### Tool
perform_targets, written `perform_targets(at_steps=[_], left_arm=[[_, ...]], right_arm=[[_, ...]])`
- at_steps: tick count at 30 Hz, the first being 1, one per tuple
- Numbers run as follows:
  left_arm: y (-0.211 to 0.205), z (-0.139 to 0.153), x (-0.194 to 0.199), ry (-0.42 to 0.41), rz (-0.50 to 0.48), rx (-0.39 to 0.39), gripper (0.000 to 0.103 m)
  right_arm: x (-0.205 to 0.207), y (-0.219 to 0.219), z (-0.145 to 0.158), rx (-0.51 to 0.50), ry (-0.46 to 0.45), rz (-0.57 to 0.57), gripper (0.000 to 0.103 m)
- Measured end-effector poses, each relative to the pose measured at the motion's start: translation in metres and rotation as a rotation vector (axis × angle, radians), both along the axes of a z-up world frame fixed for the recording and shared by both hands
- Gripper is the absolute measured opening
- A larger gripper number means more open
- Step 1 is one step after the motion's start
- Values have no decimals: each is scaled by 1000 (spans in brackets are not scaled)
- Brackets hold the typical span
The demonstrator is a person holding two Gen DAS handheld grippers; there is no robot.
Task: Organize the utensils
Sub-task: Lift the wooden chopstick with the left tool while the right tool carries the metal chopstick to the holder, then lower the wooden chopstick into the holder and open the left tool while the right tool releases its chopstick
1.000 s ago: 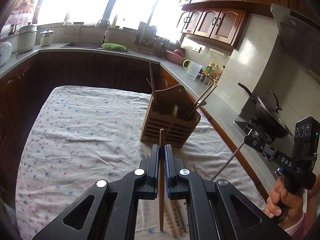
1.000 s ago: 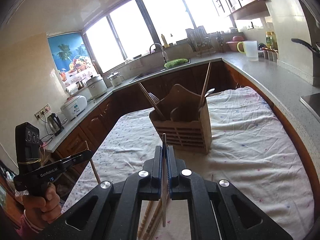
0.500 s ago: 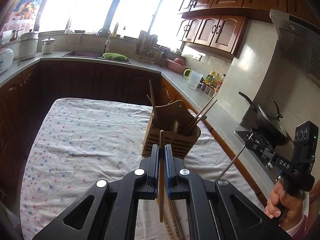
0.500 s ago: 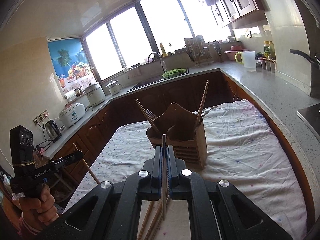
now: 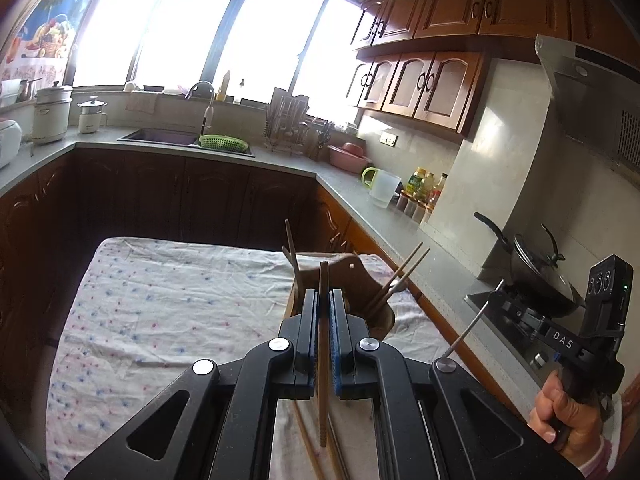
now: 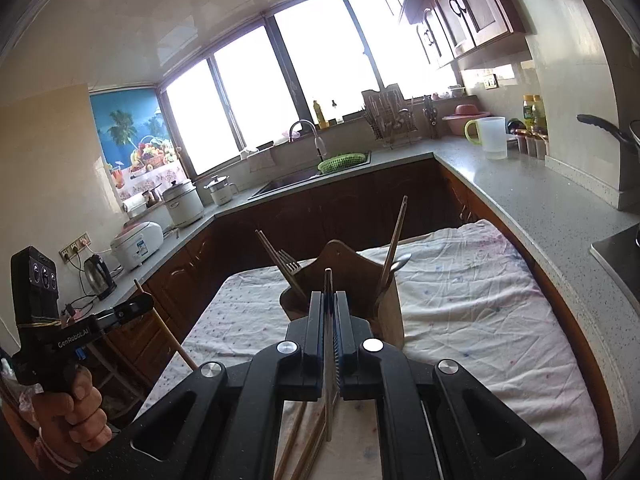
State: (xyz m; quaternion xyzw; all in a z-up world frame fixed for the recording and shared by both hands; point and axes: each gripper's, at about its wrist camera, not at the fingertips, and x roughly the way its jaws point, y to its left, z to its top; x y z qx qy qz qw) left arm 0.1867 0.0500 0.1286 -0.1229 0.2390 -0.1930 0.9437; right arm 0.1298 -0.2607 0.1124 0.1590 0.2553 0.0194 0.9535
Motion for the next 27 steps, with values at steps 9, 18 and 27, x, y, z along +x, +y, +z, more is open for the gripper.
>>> perform_targets(at_steps=[9, 18, 27], left_arm=[[-16, 43, 51, -129, 8, -3, 3], [-32, 18, 116, -147, 72, -21, 3], [-52, -53, 164, -52, 115, -38, 3]], right_arm=[[45, -20, 40, -32, -99, -60, 4], [88, -34, 37, -67, -122, -114, 4], [96, -31, -13, -66, -83, -129, 4]])
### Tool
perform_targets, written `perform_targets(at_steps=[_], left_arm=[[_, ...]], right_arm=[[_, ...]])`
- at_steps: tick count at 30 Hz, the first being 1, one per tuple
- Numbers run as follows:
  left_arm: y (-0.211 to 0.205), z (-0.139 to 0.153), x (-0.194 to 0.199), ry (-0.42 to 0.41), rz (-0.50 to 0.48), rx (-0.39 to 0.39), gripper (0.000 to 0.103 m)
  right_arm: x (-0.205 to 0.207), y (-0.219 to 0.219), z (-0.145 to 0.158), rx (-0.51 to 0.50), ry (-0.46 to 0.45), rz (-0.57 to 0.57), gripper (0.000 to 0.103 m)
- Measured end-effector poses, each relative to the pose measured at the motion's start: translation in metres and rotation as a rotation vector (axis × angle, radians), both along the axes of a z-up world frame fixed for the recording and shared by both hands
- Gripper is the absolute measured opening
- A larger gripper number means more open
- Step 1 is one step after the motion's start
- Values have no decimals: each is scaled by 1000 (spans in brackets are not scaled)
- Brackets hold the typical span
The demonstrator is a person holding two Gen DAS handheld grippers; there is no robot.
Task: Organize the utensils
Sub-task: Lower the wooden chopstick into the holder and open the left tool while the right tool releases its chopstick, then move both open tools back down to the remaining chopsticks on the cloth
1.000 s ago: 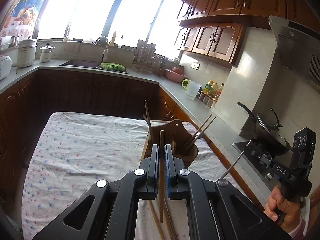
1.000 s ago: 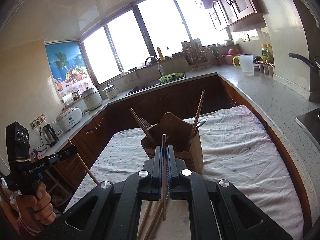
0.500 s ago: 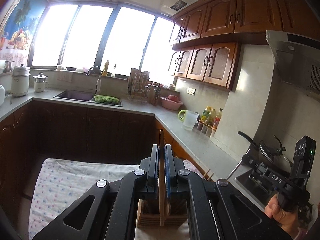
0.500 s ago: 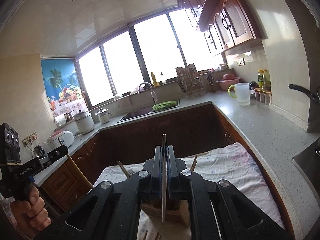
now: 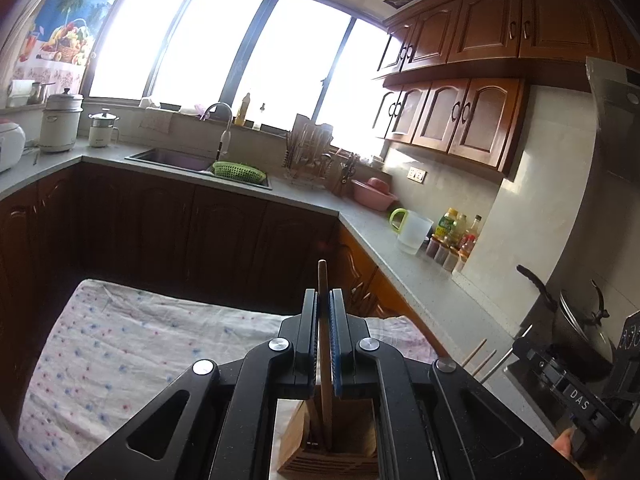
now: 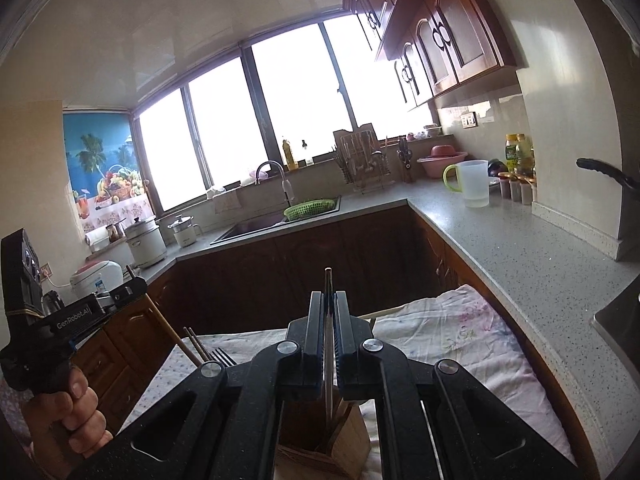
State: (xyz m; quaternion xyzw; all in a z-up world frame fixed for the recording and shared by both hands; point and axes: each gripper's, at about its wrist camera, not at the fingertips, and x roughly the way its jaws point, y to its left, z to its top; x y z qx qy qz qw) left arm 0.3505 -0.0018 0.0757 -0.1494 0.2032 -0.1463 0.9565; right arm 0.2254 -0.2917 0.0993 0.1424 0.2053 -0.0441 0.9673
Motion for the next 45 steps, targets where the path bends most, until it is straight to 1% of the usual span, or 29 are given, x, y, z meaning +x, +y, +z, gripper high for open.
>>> perform_targets(at_steps=[3, 6, 12, 13, 15, 19, 24, 25, 26, 27, 28, 29, 30, 32, 33, 34, 35, 36, 37, 38, 41, 45], left_arm=[[-6, -15, 9, 25, -3, 3, 3], [-10, -22, 14, 35, -11, 20, 4], [-17, -31, 26, 82, -44, 60, 4], [-18, -30, 27, 89, -42, 67, 4], [-17, -27, 27, 77, -39, 73, 5], [-17, -22, 32, 86, -41, 71, 5], [-12, -22, 27, 94, -42, 71, 6], [-12, -21, 28, 106, -43, 65, 8], [-9, -23, 27, 118, -51, 51, 15], [-3, -25, 23, 123, -56, 34, 25], [0, -23, 21, 123, -51, 25, 31], [2, -22, 18, 119, -44, 22, 42], [4, -20, 14, 112, -37, 21, 47], [8, -18, 5, 107, -22, 17, 53], [11, -17, -2, 104, -15, 9, 57], [14, -16, -8, 102, -8, 1, 61], [18, -15, -16, 99, 2, -5, 70], [21, -16, -24, 93, 15, -7, 76], [24, -17, -33, 88, 28, -7, 76], [27, -19, -41, 89, 36, -6, 77], [34, -27, -65, 118, 55, -14, 79], [44, -37, -95, 165, 72, -44, 79]], right_arm=[[3, 0, -15, 11, 26, -3, 4], [5, -3, -28, 29, 53, -5, 4], [8, -2, -40, 39, 91, -2, 4], [7, -1, -39, 33, 88, -5, 4], [8, -2, -39, 34, 91, -5, 4], [10, -3, -39, 40, 96, -3, 4], [10, -4, -40, 49, 98, -4, 5], [10, -4, -40, 54, 100, -2, 6], [10, -4, -40, 57, 103, -2, 10], [10, -4, -40, 62, 102, 1, 10], [9, -4, -39, 66, 103, 3, 11], [8, -4, -38, 68, 100, 4, 17], [5, -4, -36, 70, 91, 3, 21], [0, -4, -31, 72, 72, -4, 39], [-3, -5, -29, 75, 64, -10, 43], [-6, -6, -27, 82, 54, -14, 51], [-10, -8, -25, 94, 44, -19, 66], [-14, -9, -23, 105, 30, -24, 74], [-19, -10, -21, 112, 15, -30, 86], [-25, -10, -20, 114, 4, -39, 90], [-40, -8, -21, 121, -3, -45, 94], [-61, -1, -31, 144, 25, -34, 94]])
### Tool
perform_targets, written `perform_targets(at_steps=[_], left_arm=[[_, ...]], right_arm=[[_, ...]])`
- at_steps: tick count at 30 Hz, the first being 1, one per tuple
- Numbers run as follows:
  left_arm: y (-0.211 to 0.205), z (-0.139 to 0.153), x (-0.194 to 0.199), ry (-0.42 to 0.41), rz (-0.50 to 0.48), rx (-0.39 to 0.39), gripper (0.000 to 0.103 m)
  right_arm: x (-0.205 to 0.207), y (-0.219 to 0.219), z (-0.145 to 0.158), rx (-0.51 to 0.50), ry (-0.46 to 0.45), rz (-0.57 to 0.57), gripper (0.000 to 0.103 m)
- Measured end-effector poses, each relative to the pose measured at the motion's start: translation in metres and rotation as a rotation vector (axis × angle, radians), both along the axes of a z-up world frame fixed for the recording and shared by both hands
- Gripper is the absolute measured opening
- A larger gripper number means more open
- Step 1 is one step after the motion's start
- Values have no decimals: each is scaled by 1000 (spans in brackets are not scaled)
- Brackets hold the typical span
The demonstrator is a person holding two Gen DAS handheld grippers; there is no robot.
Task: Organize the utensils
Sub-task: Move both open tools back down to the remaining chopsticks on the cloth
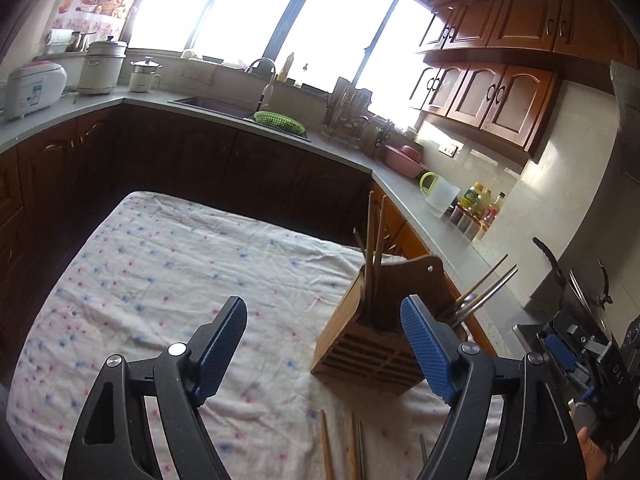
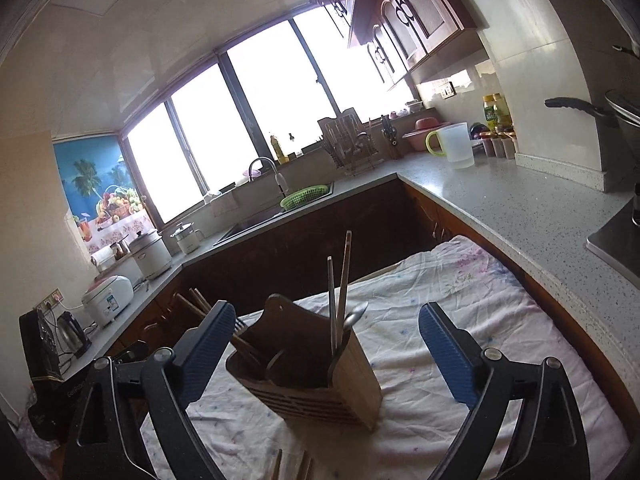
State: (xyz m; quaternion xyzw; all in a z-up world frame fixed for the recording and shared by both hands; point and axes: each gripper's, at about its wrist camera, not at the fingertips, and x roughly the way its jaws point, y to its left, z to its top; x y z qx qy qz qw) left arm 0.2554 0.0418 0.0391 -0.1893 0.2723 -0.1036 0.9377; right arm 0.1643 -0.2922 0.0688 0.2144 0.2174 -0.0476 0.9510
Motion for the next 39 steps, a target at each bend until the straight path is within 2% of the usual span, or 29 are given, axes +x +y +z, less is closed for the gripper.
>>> perform_targets(at_steps=[9, 19, 28, 32, 35, 39], left_arm=[[14, -26, -57, 126, 14, -65, 79], [12, -54, -94, 233, 29, -70, 79], [5, -78, -109, 299, 23, -42, 79], [-4, -80, -110, 307, 2, -9, 79], [-11, -82, -108, 316, -16, 8, 79], [-19, -85, -103, 327, -30, 28, 79]], right_arm=[[-53, 26, -42, 20, 125, 31, 95], [-95, 36, -83, 55, 234, 22, 95], [-113, 48, -110, 40, 338, 18, 95], [-119, 48, -116, 31, 357, 2, 95], [-118, 47, -119, 48, 360, 39, 94], [-116, 50, -122, 22, 384, 42, 94]])
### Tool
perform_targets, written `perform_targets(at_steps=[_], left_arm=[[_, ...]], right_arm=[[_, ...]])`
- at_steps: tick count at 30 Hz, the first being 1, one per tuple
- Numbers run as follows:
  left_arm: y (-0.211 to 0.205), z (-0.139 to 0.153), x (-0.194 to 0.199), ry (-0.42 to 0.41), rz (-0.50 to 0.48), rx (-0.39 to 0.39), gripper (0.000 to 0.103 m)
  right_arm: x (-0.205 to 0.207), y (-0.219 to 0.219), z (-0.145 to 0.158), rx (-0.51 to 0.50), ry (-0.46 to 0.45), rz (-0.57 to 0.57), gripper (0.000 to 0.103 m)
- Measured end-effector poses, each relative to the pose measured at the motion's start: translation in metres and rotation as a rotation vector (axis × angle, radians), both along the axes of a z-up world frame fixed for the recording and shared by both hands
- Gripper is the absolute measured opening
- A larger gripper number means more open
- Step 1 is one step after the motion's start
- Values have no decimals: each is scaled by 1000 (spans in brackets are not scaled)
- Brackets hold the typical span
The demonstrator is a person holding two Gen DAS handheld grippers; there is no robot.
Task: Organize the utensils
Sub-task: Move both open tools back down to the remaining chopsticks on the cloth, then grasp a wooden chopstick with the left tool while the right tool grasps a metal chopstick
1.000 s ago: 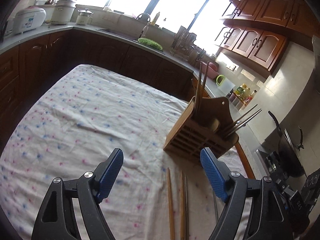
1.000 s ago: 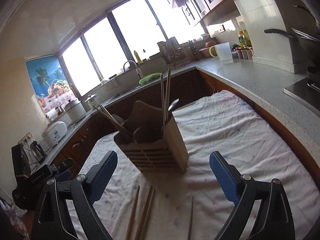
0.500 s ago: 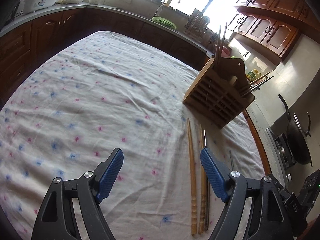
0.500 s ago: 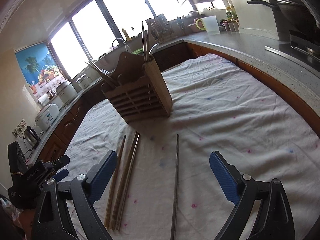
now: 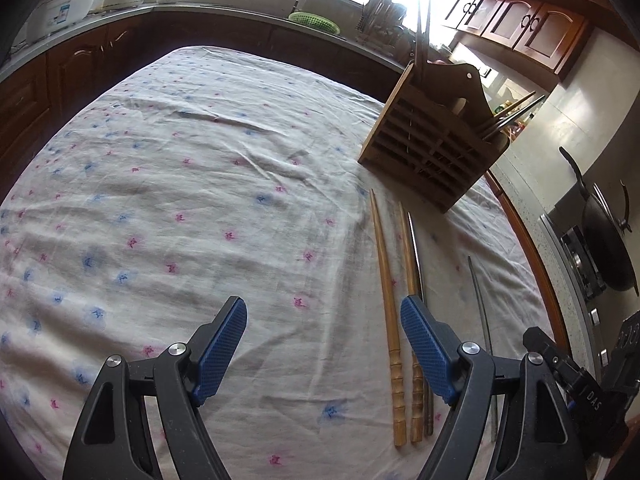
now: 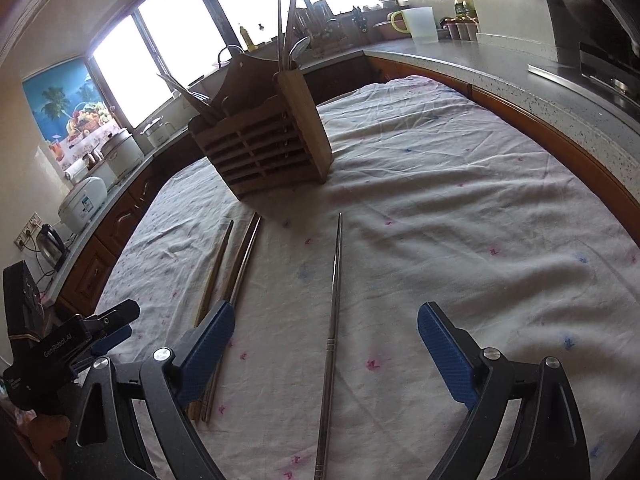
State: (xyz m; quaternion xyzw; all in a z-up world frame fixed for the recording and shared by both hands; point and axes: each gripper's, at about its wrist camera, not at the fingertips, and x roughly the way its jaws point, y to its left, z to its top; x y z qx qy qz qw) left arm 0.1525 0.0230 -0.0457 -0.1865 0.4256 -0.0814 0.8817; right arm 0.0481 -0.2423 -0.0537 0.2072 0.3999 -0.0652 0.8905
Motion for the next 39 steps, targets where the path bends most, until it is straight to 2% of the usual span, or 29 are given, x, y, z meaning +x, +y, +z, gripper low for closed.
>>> perform_targets(at_steps=[6, 10, 13, 14, 15, 18, 21, 23, 24, 26, 30, 35, 39], left_arm=[[-17, -3, 19, 21, -38, 55, 78], [-31, -2, 42, 22, -71, 84, 75], [-45, 0, 65, 17, -107, 117, 67], [-50, -1, 73, 18, -118, 131, 60], [-54, -2, 81, 22, -128, 141, 53], [-67, -11, 103, 50, -160, 168, 41], [-79, -22, 112, 74, -200, 196, 36], [-87, -23, 109, 49, -223, 266, 32], [-90, -23, 106, 45, -233, 292, 26], [-90, -23, 97, 39, -248, 299, 18], [-78, -23, 70, 36, -279, 257, 8], [-59, -21, 23, 51, -316, 197, 7], [-53, -18, 5, 61, -326, 205, 7]], right_arm=[[9, 0, -7, -8, 23, 13, 91], [19, -3, -14, -13, 59, 18, 74], [28, -4, -17, -24, 79, 29, 56], [32, -5, -18, -31, 86, 32, 52], [37, -5, -19, -38, 93, 37, 50], [55, -6, -24, -47, 123, 55, 40], [69, -5, -30, -63, 146, 67, 32], [74, -4, -31, -79, 154, 72, 24], [74, -4, -32, -84, 158, 76, 21], [73, -3, -33, -86, 165, 82, 7], [60, 1, -31, -78, 159, 113, 6], [32, 11, -27, -73, 157, 160, 6], [14, 17, -24, -84, 157, 187, 6]])
